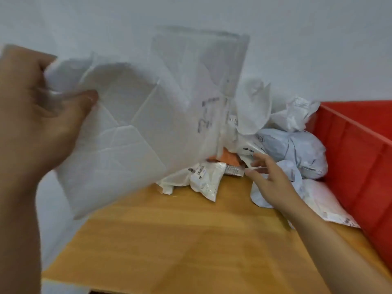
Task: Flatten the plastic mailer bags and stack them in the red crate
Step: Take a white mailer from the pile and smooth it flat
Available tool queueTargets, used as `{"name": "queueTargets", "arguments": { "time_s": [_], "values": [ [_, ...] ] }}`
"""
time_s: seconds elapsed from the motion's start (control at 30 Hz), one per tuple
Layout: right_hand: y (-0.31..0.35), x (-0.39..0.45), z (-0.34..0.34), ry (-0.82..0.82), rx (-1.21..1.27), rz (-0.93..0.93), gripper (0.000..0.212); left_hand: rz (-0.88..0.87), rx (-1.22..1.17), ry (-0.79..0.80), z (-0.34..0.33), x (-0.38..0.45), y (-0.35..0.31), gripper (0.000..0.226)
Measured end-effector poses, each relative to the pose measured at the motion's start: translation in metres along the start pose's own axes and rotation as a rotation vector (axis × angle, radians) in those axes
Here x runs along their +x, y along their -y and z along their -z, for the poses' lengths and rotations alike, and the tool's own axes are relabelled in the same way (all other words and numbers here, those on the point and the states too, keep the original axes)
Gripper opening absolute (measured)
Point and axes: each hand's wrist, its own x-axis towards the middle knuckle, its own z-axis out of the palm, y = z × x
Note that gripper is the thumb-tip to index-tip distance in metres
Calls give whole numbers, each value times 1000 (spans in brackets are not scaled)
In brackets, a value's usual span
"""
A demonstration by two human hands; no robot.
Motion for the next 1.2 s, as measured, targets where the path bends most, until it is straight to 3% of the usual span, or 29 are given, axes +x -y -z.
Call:
{"name": "queueTargets", "arguments": {
  "time_s": [0.07,0.17,0.23,0.33,0.43,0.53,0.63,0.7,0.8,0.97,1.07,1.2],
  "values": [
    [6,2,-12,29,21,23,30,-138,91,-67,-1,-5,-20,14],
    [12,1,-32,48,79,30,19,-506,208,-215,-31,-33,-64,19],
    [17,-4,-44,101,178,-6,18,-582,285,-198,-71,-55,-65,18],
    [25,-15,-55,177,394,-77,27,-547,306,-31,-126,-96,-46,24],
    [23,-21,-62,245,585,-180,47,-468,179,198,-159,-143,-43,27],
    [16,-27,-67,277,573,-194,39,-271,-17,356,-179,-175,-47,38],
    [11,-30,-70,177,541,-175,34,-51,-253,389,-184,-189,-56,52],
    [6,-33,-72,95,497,-140,34,221,-417,376,-182,-188,-64,57],
    [-3,-38,-76,-3,360,24,29,480,-384,365,-178,-178,-66,45],
    [-5,-41,-73,-30,44,334,1,234,-296,262,-169,-179,-65,13],
    [-1,-39,-69,-68,-88,403,12,189,-265,203,-169,-181,-63,21],
    [4,-38,-67,-71,-240,345,31,182,-249,166,-172,-187,-61,24]
  ]
}}
